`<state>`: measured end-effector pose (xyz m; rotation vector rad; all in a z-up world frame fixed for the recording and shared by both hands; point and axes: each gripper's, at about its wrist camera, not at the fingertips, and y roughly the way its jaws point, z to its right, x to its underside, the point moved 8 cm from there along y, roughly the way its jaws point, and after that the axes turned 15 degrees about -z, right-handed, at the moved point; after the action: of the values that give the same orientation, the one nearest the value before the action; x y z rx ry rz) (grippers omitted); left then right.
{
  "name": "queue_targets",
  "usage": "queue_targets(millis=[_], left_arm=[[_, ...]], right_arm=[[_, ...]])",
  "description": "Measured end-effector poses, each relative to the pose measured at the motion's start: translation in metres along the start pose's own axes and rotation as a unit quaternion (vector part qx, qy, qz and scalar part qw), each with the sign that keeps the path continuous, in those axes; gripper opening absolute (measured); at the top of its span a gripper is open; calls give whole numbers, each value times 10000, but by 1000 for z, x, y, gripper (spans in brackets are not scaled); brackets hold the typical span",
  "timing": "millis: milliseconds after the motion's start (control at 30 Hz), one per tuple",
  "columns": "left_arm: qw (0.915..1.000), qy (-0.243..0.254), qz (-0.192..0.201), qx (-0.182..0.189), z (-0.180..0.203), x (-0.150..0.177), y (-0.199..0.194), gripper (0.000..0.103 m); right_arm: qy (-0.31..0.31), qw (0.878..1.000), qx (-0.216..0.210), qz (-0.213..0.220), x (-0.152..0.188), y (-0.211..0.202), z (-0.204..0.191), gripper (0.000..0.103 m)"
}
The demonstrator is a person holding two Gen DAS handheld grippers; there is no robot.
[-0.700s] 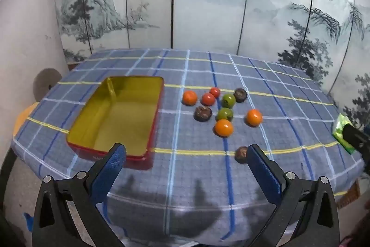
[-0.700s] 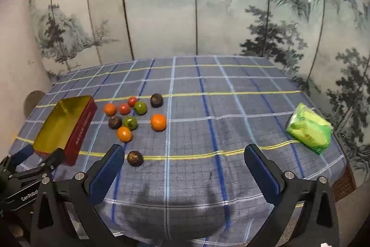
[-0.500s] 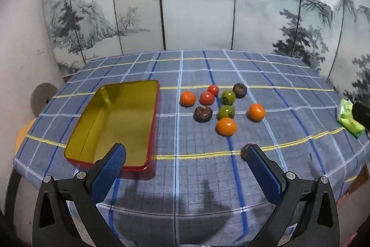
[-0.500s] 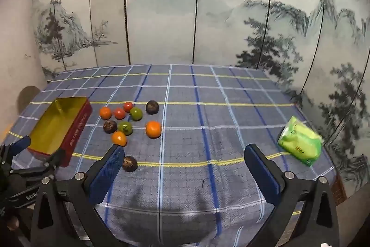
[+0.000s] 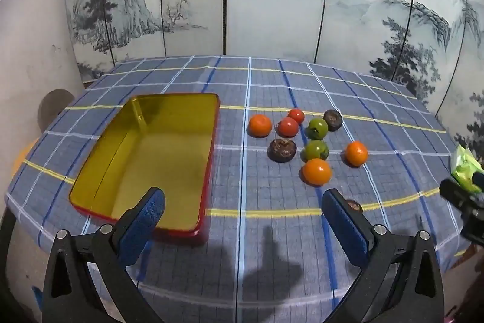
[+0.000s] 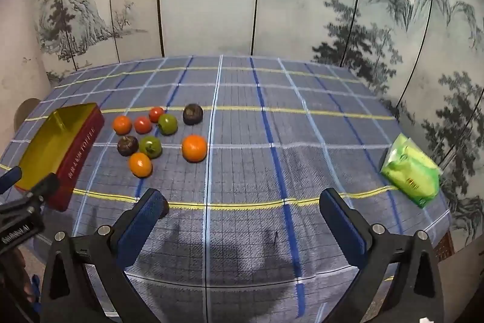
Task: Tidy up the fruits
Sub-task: 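Move the left tool toward the orange mandarin in the fruit cluster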
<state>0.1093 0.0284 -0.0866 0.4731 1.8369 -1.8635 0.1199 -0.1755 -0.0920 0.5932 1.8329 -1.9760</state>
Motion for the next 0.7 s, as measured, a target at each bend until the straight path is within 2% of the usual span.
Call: queue_targets(millis=[100,333,700], left_arm=[[9995,283,116,-75,13,-10,4,103],[9984,519,58,239,37,-33,22,103],[9954,688,-294,598,71,-24,69,103]], right_arm=[[115,9999,1,-62,1,12,5,103],[277,9994,-57,-186,-5,28,20,103],[203,9992,-137,-332,5,56,20,103]])
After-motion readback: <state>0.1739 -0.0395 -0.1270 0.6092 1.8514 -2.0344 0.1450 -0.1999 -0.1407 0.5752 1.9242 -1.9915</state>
